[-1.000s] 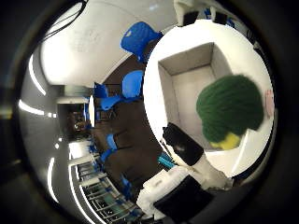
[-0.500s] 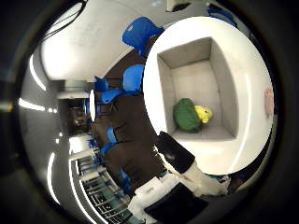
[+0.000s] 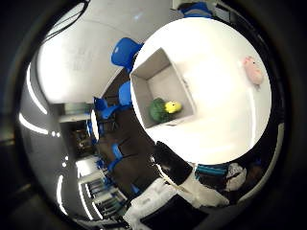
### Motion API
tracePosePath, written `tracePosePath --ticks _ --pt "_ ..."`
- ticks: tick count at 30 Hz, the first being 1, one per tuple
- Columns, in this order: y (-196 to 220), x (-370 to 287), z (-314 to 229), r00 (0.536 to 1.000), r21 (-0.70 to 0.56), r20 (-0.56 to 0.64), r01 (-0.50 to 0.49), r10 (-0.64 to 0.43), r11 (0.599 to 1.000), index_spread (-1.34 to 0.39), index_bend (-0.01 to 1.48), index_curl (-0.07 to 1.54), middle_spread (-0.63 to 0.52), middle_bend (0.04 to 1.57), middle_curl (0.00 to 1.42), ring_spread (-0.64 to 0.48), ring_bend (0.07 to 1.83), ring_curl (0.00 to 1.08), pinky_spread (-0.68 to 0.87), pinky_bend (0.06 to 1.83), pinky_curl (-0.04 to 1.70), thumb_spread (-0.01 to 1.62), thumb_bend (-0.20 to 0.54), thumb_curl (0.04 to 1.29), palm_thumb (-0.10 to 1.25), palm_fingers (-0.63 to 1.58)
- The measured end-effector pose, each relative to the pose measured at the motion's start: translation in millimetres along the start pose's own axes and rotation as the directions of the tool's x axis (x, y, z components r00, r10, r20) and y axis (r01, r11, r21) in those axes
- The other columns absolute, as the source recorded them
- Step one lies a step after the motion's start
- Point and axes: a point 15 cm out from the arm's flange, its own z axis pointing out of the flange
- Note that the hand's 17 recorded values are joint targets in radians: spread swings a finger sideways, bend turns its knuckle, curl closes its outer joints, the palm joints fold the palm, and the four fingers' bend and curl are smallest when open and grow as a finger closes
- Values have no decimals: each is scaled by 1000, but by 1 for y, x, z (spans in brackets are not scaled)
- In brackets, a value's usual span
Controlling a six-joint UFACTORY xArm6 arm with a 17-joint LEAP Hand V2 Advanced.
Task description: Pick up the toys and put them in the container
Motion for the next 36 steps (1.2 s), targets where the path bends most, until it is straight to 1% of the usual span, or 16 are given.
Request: tracePosePath --ticks 4,8,14,17,23,27,36 --pt "10 40 6 998 -8 -1 -68 68 998 -386 172 300 176 181 277 284 263 261 517 552 330 1184 -18 271 509 50" --pt "5 87 38 989 -49 13 -146 147 988 -385 171 299 177 180 276 285 265 262 515 561 323 1184 -18 271 509 51" --pt "-7 140 80 976 -78 7 -214 215 974 -385 171 297 177 183 279 284 262 264 513 566 313 1184 -18 272 509 53" --pt "-18 160 94 972 -62 -1 -234 234 970 -385 171 297 176 185 281 284 263 264 513 565 308 1183 -17 271 514 57" --pt "-38 192 104 964 -30 -16 -265 265 964 -378 172 298 176 181 282 286 265 265 511 564 301 1176 -18 273 522 64" --pt "-59 215 115 961 39 -46 -272 274 961 -376 171 298 177 186 285 288 264 263 516 565 297 1174 -19 275 519 73" --pt "-93 250 158 952 110 -62 -293 301 950 -374 169 296 177 185 289 287 271 262 519 568 290 1167 -19 284 520 83"
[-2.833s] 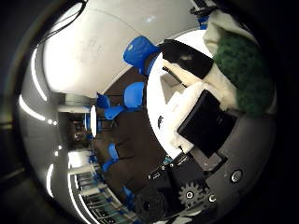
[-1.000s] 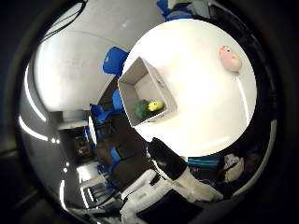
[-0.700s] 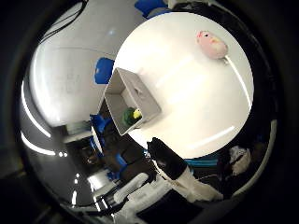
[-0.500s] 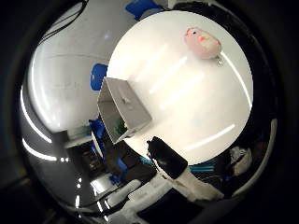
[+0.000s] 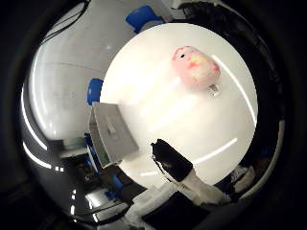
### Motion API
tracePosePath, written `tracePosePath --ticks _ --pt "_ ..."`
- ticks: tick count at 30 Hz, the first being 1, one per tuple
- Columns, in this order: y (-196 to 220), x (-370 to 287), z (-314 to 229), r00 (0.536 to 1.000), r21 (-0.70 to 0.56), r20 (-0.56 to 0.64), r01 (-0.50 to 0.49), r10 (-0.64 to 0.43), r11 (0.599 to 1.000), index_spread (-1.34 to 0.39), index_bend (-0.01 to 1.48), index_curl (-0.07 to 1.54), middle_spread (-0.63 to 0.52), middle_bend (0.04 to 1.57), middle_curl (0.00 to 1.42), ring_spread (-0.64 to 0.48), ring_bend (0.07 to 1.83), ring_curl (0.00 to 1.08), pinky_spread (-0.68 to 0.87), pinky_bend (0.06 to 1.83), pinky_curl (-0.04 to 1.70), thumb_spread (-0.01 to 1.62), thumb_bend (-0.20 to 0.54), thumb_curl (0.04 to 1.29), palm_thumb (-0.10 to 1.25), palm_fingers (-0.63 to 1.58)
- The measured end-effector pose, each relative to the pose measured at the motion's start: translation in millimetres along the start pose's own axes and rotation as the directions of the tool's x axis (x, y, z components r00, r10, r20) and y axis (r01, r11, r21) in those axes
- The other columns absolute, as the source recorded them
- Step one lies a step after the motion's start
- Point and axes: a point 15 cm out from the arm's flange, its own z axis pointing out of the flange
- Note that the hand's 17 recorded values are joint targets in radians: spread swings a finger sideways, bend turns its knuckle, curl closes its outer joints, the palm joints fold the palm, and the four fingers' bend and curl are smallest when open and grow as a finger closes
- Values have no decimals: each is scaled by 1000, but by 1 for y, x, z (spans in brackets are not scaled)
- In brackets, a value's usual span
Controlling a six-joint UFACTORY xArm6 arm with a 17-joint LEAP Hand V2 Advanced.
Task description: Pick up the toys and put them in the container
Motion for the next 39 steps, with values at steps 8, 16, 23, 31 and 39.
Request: tracePosePath --ticks 8,16,23,31,39 --pt "-33 5 45 1000 63 -11 -4 4 998 -374 165 291 177 187 290 276 279 263 522 580 289 1151 -20 284 517 88" --pt "-55 -9 73 1000 105 3 7 -7 994 -373 164 285 165 191 297 276 295 264 529 591 285 1131 -22 277 493 100" --pt "-63 -36 99 999 86 16 37 -38 996 -361 155 275 166 184 294 284 314 263 567 691 302 1120 -21 279 480 124" --pt "-64 -72 121 998 44 36 56 -57 997 -362 169 269 29 299 325 125 655 320 481 698 261 1132 -3 324 652 521" --pt "-62 -70 118 998 36 26 63 -64 997 -358 658 568 -213 992 606 -250 1109 510 -388 1063 385 1103 -14 366 782 1408"
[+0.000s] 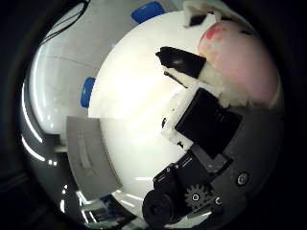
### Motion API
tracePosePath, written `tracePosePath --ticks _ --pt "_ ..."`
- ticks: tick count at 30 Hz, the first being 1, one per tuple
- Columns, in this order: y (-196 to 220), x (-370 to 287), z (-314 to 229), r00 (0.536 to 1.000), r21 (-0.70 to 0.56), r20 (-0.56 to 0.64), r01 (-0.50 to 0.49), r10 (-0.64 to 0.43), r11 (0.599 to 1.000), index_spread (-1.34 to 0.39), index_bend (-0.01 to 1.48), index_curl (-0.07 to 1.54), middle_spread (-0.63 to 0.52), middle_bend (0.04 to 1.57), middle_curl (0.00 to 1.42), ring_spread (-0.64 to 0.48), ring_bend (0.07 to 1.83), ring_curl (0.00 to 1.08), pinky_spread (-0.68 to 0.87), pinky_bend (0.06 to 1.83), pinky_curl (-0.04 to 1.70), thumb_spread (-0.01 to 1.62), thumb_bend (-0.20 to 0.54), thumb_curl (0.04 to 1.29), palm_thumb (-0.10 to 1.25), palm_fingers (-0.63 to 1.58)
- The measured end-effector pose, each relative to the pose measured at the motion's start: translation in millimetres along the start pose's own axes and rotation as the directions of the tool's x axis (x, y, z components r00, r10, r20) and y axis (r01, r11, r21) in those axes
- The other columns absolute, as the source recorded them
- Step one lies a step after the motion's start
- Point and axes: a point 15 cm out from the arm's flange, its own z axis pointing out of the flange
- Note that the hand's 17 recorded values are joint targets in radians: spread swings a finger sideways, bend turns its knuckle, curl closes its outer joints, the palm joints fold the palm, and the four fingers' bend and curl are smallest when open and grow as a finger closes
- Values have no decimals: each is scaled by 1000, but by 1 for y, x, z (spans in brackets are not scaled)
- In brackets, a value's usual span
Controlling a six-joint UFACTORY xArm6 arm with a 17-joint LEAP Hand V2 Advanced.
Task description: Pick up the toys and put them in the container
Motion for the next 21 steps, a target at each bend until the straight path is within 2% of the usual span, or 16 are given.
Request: tracePosePath --ticks 3,7,11,21 --pt "4 -2 -8 1000 -11 10 -4 4 1000 -315 883 696 -190 1159 669 -235 1249 573 -309 1261 494 1086 4 417 893 1293" --pt "16 -7 -29 999 -40 37 -17 19 999 -270 995 775 -159 1282 705 -212 1369 622 -239 1362 589 1054 18 502 1031 1198" --pt "37 -23 -57 996 -97 90 -20 28 995 -250 1032 811 -145 1330 710 -192 1430 636 -203 1375 652 1025 -2 571 1081 1164" --pt "77 -88 -195 988 -86 144 68 -55 994 -236 1049 848 -123 1359 695 -180 1466 628 -184 1323 771 997 -13 672 1072 1147"
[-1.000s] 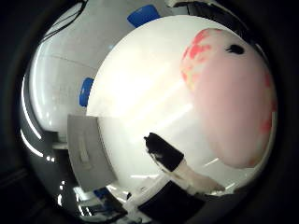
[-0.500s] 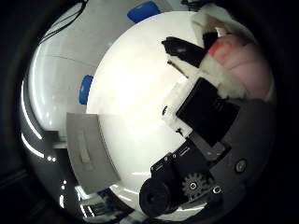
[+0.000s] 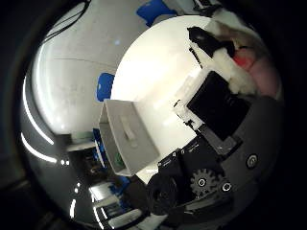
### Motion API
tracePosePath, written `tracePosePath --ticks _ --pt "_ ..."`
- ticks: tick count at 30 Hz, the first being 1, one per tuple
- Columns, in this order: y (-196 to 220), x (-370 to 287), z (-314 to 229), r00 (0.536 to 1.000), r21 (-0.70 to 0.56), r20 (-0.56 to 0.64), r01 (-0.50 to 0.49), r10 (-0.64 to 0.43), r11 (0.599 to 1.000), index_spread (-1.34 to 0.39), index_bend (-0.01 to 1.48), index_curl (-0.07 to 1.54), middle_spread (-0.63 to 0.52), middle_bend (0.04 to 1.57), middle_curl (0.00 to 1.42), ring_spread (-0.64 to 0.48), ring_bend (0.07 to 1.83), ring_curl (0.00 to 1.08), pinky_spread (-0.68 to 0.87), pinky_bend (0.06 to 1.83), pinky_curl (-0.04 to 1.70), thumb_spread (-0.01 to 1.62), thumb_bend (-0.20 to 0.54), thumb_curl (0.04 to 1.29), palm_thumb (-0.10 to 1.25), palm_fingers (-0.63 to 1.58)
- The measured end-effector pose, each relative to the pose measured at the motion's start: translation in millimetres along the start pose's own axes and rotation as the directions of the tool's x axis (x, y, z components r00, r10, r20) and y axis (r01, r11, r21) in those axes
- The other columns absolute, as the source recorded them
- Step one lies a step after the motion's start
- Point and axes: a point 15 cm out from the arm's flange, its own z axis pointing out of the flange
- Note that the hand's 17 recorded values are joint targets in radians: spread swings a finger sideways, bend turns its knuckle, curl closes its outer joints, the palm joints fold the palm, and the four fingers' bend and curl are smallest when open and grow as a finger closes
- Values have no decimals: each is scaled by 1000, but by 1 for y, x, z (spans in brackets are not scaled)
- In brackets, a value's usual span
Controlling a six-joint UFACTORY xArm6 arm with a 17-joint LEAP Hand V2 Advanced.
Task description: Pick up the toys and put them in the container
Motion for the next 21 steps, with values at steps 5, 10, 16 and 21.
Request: tracePosePath --ticks 5,10,16,21 --pt "29 -74 -69 994 61 30 99 -101 993 -236 1046 858 -122 1371 690 -179 1477 621 -191 1281 831 985 -14 706 1054 1144" --pt "58 -153 -130 972 166 9 230 -235 959 -236 1042 863 -121 1371 685 -179 1481 615 -199 1251 880 980 -13 726 1049 1144" --pt "85 -247 -154 938 217 44 326 -343 920 -237 1034 868 -121 1371 682 -179 1483 613 -202 1231 919 971 -14 743 1045 1151" --pt "107 -314 -148 909 198 89 385 -408 901 -239 1029 872 -121 1367 678 -179 1482 611 -206 1213 946 963 -14 755 1037 1153"
